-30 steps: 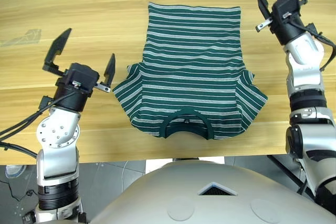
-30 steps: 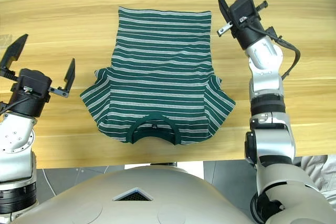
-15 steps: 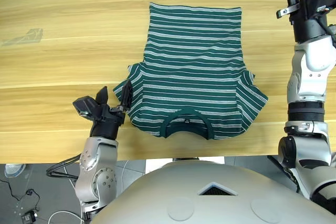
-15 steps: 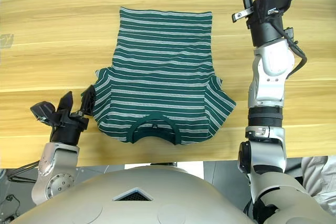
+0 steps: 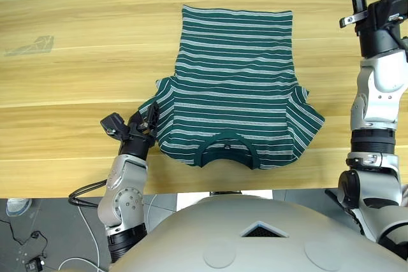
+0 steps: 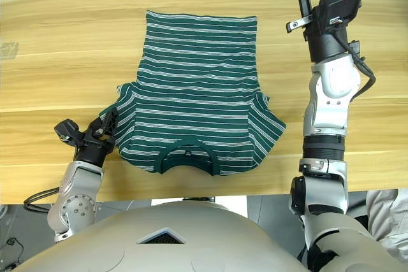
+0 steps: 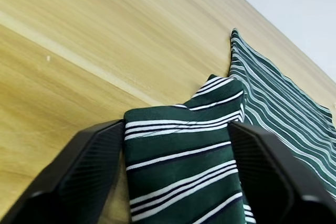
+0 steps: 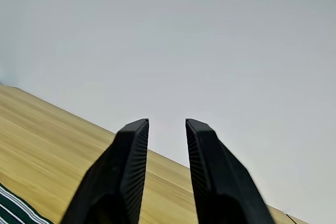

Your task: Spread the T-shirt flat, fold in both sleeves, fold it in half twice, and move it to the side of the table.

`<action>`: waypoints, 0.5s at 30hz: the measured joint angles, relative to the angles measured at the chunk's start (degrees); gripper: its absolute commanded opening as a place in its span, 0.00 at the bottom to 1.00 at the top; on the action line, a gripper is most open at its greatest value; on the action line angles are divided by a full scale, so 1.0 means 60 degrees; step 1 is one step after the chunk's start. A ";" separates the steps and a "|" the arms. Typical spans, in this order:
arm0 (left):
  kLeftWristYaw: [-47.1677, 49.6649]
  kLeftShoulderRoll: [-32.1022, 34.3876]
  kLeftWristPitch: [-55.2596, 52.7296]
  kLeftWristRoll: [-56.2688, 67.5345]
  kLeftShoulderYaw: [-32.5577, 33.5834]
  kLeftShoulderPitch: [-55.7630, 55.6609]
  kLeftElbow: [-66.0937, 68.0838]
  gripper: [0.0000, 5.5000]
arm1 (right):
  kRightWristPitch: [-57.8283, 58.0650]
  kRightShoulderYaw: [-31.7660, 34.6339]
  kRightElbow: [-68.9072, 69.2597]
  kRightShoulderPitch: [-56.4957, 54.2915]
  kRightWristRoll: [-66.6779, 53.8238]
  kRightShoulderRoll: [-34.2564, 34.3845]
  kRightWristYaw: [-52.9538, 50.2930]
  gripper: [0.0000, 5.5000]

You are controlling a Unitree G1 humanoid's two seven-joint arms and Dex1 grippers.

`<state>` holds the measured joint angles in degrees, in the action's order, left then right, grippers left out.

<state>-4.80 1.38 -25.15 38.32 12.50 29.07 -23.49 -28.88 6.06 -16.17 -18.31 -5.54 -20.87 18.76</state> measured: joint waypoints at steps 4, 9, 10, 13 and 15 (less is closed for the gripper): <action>0.0116 -0.0086 0.0052 -0.0109 -0.0020 0.0000 0.0046 0.44 | 0.0002 0.0000 0.0000 0.0017 0.0003 0.0001 0.0027 0.24; 0.0241 -0.0273 0.0240 -0.0404 -0.0125 0.0006 0.0113 0.29 | 0.0004 0.0000 0.0000 0.0038 0.0004 0.0001 0.0047 0.24; 0.0286 -0.0324 0.0275 -0.0453 -0.0125 0.0011 0.0117 0.25 | 0.0004 0.0000 0.0002 0.0048 0.0004 0.0001 0.0049 0.24; 0.0353 -0.0436 0.0476 -0.0727 -0.0170 0.0036 0.0170 0.14 | 0.0004 -0.0002 0.0021 0.0118 0.0007 0.0002 0.0051 0.24; 0.0359 -0.0462 0.0541 -0.0779 -0.0178 0.0034 0.0225 0.09 | 0.0004 -0.0004 0.0021 0.0132 0.0009 0.0003 0.0051 0.24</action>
<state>-2.64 -1.39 -21.91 33.65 11.43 29.27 -22.14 -28.86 6.03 -16.04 -17.52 -5.48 -20.85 19.07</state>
